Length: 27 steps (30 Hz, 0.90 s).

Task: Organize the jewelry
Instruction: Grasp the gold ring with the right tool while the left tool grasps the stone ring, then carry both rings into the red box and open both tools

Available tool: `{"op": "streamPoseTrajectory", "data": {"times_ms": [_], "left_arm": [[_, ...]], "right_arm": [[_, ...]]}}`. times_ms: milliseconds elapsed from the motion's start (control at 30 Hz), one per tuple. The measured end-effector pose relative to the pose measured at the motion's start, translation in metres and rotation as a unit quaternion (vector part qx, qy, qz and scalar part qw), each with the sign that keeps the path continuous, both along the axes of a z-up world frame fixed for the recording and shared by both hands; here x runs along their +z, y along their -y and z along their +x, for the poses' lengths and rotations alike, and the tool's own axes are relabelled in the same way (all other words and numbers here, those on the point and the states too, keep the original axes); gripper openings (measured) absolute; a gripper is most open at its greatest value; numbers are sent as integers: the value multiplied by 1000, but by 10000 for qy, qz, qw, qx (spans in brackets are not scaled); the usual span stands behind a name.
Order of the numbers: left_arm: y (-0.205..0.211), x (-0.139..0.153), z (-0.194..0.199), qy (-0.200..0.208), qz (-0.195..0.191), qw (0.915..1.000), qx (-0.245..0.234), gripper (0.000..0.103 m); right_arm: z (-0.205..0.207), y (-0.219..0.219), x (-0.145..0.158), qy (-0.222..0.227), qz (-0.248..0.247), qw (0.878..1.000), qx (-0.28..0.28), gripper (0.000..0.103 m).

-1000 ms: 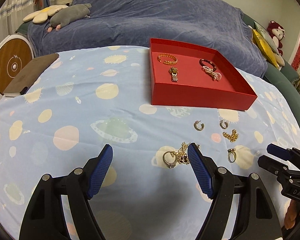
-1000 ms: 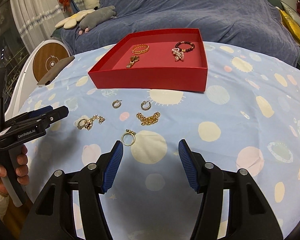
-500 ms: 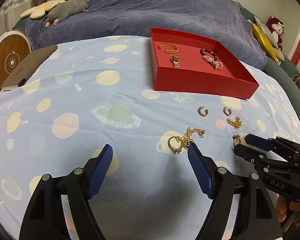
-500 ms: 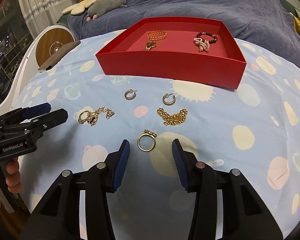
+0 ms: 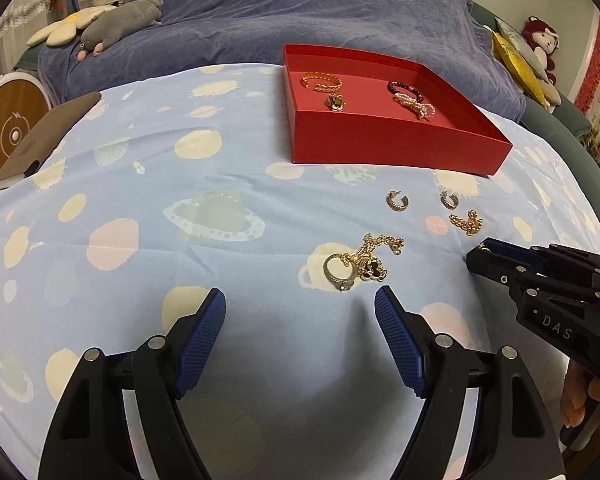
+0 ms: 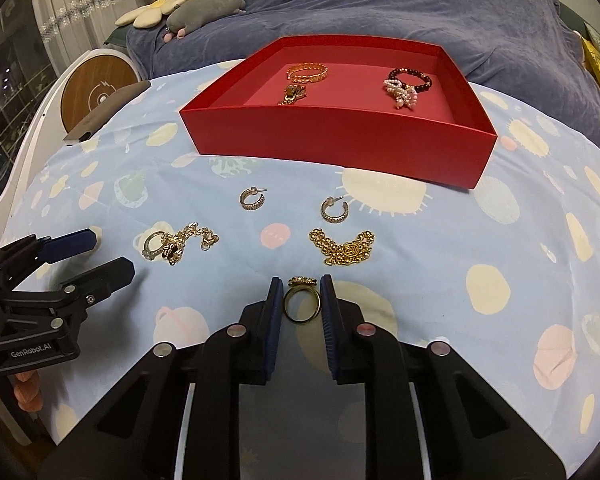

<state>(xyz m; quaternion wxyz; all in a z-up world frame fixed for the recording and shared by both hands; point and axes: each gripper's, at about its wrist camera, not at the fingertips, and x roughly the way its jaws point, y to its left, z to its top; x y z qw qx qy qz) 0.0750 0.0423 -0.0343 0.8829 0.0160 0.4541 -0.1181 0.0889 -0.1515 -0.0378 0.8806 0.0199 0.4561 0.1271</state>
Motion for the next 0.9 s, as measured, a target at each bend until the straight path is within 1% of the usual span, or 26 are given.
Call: {"op": "streamPoseTrajectory", "data": {"times_ms": [67, 133, 167, 233, 300, 400, 467, 500, 567, 633, 700, 800, 900], "left_arm": [[6, -1, 1, 59, 52, 9999, -63, 68], [12, -5, 4, 62, 94, 9999, -131, 55], [14, -7, 5, 40, 113, 9998, -149, 52], [18, -9, 5, 179, 239, 9994, -151, 44], [21, -10, 6, 240, 322, 9990, -178, 42], [23, -10, 8, 284, 356, 9988, -177, 34], [24, -10, 9, 293, 330, 9988, -197, 26], [24, -10, 10, 296, 327, 9988, -205, 17], [24, -9, 10, 294, 308, 9988, -223, 17], [24, -9, 10, 288, 300, 9989, -228, 17], [23, -8, 10, 249, 250, 9991, -221, 17], [17, -5, 8, 177, 105, 9996, -174, 17], [9, 4, 6, 203, -33, 9997, -92, 17]], "right_arm": [[-1, 2, 2, -9, 40, 10000, 6, 18], [-2, 5, 3, -16, 87, 10000, -14, 18], [-2, 6, 4, -23, 117, 9999, -27, 18], [-2, 10, 5, -31, 171, 9998, -64, 18], [-2, 13, 7, -24, 204, 9997, -100, 18], [-2, 15, 9, -4, 235, 9996, -131, 18], [-2, 15, 9, 1, 243, 9996, -129, 18], [-2, 15, 9, 4, 237, 9996, -125, 18], [-3, 14, 9, -2, 228, 9997, -108, 16], [-3, 13, 8, -12, 226, 9997, -83, 10], [-3, 13, 9, 1, 213, 9997, -71, 7], [-4, 13, 9, 12, 219, 9997, -65, 5], [-4, 13, 10, 9, 220, 9997, -73, 5]]}}
